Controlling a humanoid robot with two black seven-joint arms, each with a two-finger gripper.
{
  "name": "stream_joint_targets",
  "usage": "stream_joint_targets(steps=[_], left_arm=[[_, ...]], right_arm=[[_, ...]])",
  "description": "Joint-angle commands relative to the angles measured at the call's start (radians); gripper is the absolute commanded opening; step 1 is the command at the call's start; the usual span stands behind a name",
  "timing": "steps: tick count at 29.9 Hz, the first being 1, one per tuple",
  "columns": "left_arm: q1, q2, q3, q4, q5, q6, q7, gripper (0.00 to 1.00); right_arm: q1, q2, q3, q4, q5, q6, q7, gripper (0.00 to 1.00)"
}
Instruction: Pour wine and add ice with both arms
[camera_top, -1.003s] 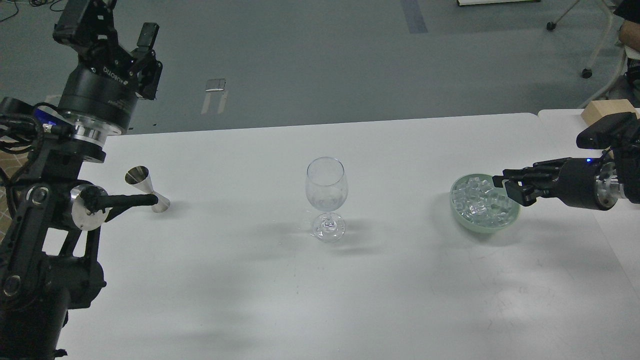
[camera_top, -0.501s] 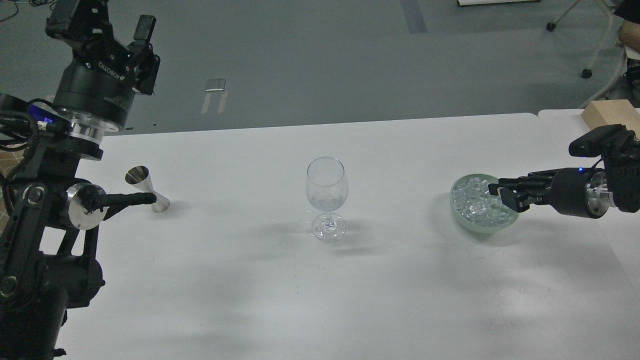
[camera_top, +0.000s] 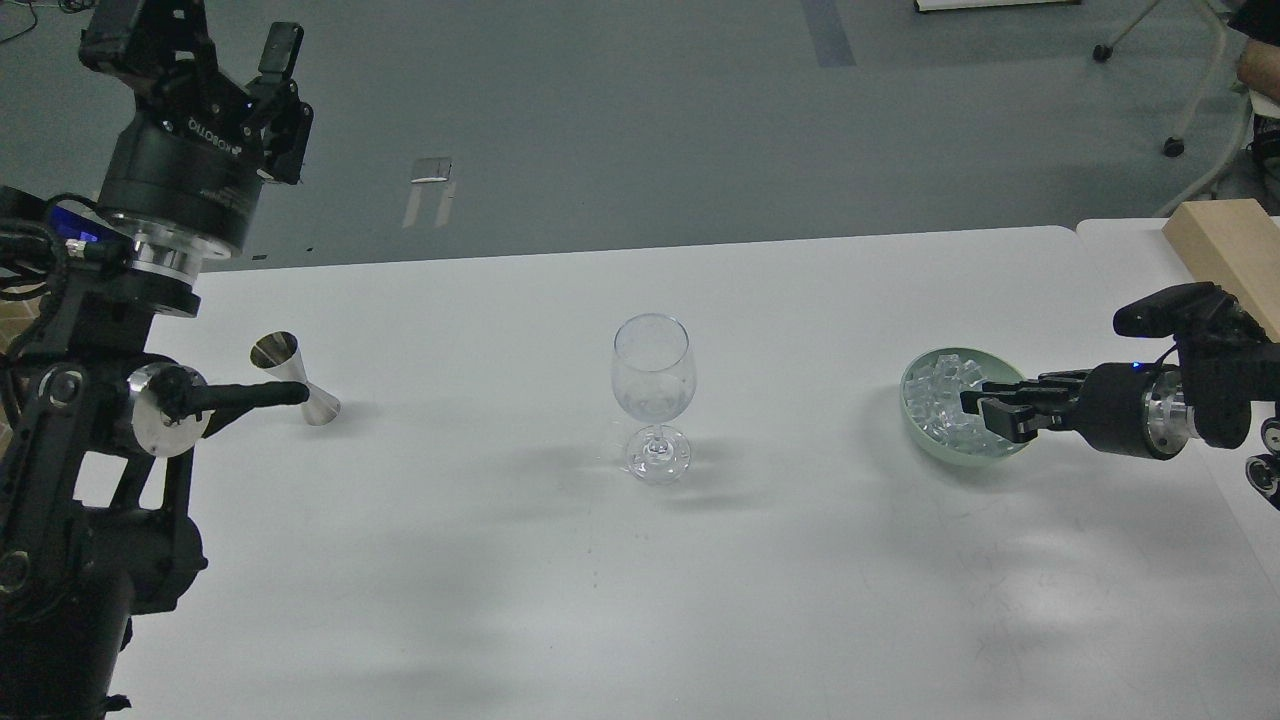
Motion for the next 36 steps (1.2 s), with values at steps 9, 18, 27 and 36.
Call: stream_joint_targets(steps=[9, 18, 27, 36], left_arm=[[-0.021, 0.0, 0.002, 0.012, -0.005, 0.0, -0.003, 0.81], [-0.031, -0.003, 0.005, 0.013, -0.005, 0.0, -0.003, 0.82], [-0.027, 0.0, 0.006, 0.016, -0.008, 0.0, -0.001, 0.82], [-0.027, 0.0, 0.019, 0.044, -0.008, 0.0, 0.011, 0.83]], right_arm=[[0.023, 0.021, -0.003, -0.019, 0.0, 0.0, -0.047, 0.47], [0.023, 0.029, -0.003, -0.027, 0.0, 0.0, -0.059, 0.54], [0.043, 0.055, 0.025, 0.04, 0.0, 0.0, -0.059, 0.84], [0.084, 0.11, 0.337, 0.2, 0.134, 0.0, -0.058, 1.0]])
